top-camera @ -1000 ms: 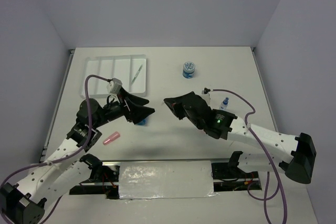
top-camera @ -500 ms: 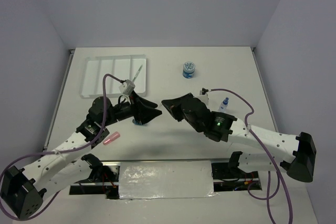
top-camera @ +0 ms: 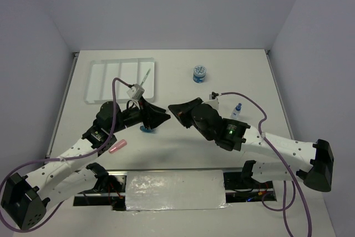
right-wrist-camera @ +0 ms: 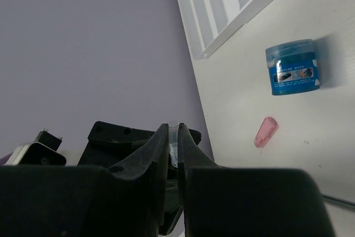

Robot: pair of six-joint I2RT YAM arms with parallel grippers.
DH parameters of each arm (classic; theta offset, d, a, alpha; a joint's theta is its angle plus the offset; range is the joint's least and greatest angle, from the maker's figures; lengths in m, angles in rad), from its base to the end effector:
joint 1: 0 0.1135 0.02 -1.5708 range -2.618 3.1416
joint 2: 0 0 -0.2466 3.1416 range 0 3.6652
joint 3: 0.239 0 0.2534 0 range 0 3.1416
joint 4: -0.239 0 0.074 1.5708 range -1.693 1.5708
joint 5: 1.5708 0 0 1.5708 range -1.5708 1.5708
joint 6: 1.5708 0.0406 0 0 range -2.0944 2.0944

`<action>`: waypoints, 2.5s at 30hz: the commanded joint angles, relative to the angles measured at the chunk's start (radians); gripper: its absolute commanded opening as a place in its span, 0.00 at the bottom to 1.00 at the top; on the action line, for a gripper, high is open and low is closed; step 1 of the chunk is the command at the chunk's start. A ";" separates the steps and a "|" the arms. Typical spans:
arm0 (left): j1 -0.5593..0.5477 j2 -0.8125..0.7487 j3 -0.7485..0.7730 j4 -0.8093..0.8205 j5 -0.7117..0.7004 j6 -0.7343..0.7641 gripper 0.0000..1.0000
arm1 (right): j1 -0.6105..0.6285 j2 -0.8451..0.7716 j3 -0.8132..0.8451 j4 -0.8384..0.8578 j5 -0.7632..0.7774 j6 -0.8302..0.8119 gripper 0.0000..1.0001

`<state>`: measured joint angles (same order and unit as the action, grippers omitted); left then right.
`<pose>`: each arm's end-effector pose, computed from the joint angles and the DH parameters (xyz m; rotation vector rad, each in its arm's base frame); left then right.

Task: Sort the stationery into containers
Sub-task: Pick up the pen cap from the center of the board.

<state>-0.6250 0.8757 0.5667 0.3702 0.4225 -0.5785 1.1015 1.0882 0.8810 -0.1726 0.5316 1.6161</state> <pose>0.1733 -0.1455 0.2920 0.4059 1.6070 -1.2583 0.1360 0.2226 0.2996 0.9059 1.9257 1.2664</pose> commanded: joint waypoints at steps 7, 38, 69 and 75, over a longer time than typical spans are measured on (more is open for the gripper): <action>-0.004 -0.010 0.056 0.016 -0.045 0.032 0.54 | 0.015 0.015 0.046 0.036 0.031 -0.027 0.00; -0.004 0.012 0.076 -0.005 -0.033 0.042 0.42 | 0.020 0.025 0.058 0.067 0.087 -0.078 0.00; -0.004 0.005 0.137 -0.111 -0.027 0.081 0.00 | 0.006 -0.089 -0.105 0.291 0.082 -0.309 0.76; -0.004 -0.006 0.177 -0.191 0.062 0.049 0.00 | -0.152 -0.120 -0.077 0.337 -0.200 -0.749 0.86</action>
<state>-0.6254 0.8970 0.6811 0.1917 0.4068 -0.5266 1.0138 0.9909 0.7761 0.0902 0.4854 1.1419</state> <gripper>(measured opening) 0.226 0.852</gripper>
